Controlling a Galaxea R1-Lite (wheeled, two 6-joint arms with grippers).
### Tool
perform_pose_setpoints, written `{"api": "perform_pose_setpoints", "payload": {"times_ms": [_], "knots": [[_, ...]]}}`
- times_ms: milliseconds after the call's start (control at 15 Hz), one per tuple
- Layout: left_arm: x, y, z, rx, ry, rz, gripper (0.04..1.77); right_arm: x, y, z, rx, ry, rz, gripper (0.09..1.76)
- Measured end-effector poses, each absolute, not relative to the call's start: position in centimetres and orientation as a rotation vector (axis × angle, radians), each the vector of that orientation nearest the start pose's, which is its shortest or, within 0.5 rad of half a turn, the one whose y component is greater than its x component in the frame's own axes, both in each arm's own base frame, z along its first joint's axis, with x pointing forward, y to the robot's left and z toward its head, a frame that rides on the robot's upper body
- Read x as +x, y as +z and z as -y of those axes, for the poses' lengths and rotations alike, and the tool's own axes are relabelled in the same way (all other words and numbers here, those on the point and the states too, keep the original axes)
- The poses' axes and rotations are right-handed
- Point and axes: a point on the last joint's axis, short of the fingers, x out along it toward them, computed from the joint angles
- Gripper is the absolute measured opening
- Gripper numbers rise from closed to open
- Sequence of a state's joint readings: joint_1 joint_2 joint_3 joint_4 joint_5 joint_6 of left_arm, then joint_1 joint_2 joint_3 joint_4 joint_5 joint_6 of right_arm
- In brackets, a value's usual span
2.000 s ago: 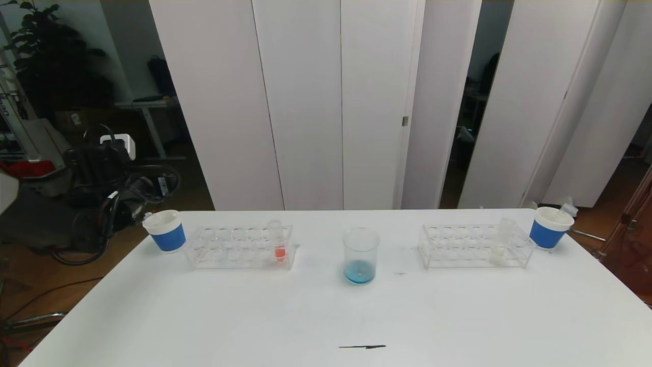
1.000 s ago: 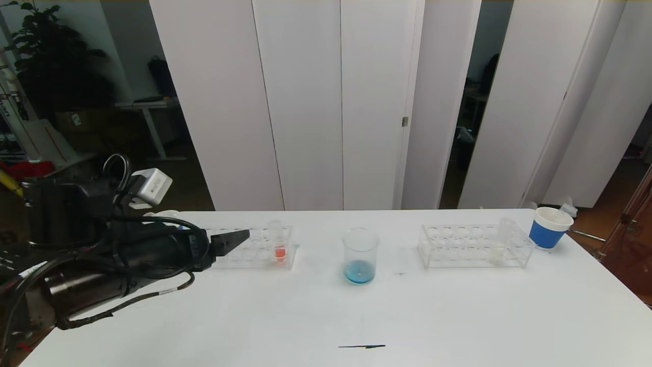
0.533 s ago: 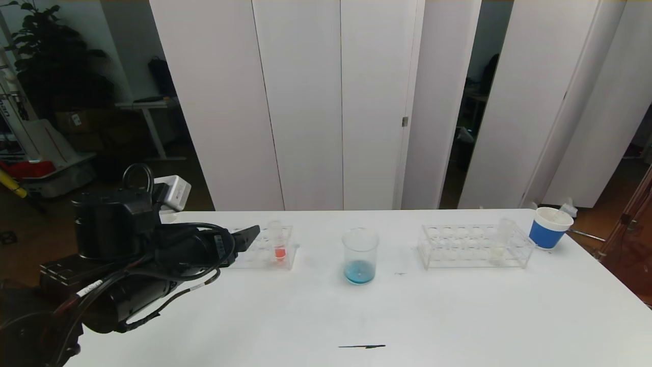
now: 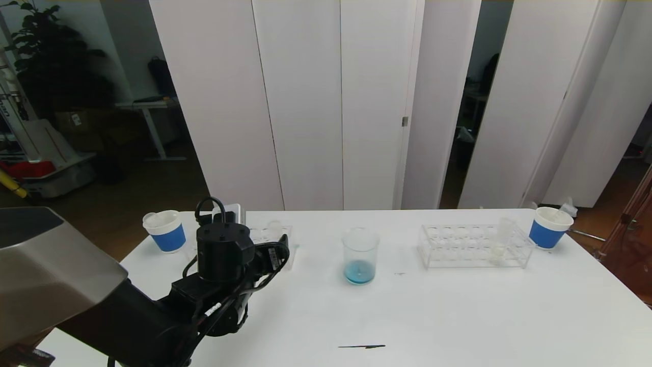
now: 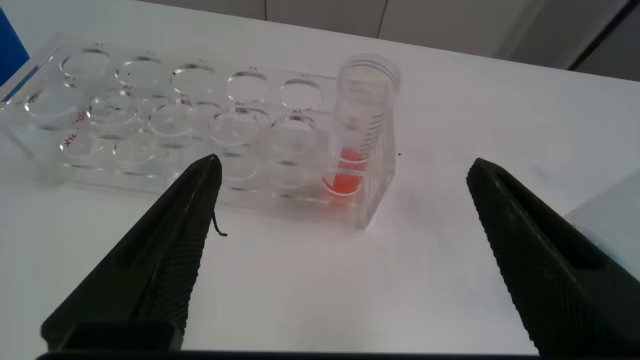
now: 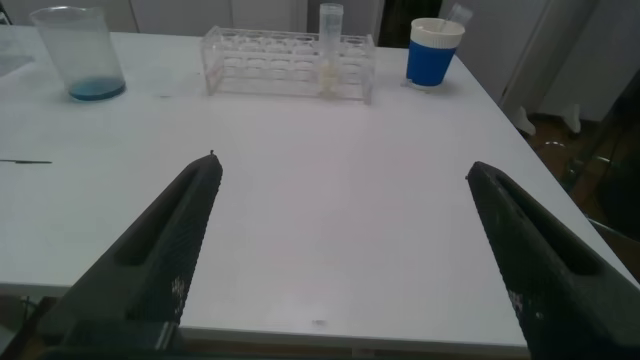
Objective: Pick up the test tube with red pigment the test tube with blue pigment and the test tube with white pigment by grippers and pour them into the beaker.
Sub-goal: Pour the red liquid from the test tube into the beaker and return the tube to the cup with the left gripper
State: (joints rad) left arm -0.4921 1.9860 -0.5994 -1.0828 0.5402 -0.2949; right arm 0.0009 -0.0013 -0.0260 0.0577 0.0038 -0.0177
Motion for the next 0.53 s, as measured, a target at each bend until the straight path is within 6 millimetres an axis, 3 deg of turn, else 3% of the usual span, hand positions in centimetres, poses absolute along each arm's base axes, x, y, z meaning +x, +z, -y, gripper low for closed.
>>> {"api": "perform_pose_setpoints", "payload": {"times_ms": [533], "knots": [[32.1, 5.8, 16.1, -0.144, 0.039, -0.259, 1.75, -2.5, 7.7, 0.0, -0.018, 0.005, -0.03, 1.75]]}}
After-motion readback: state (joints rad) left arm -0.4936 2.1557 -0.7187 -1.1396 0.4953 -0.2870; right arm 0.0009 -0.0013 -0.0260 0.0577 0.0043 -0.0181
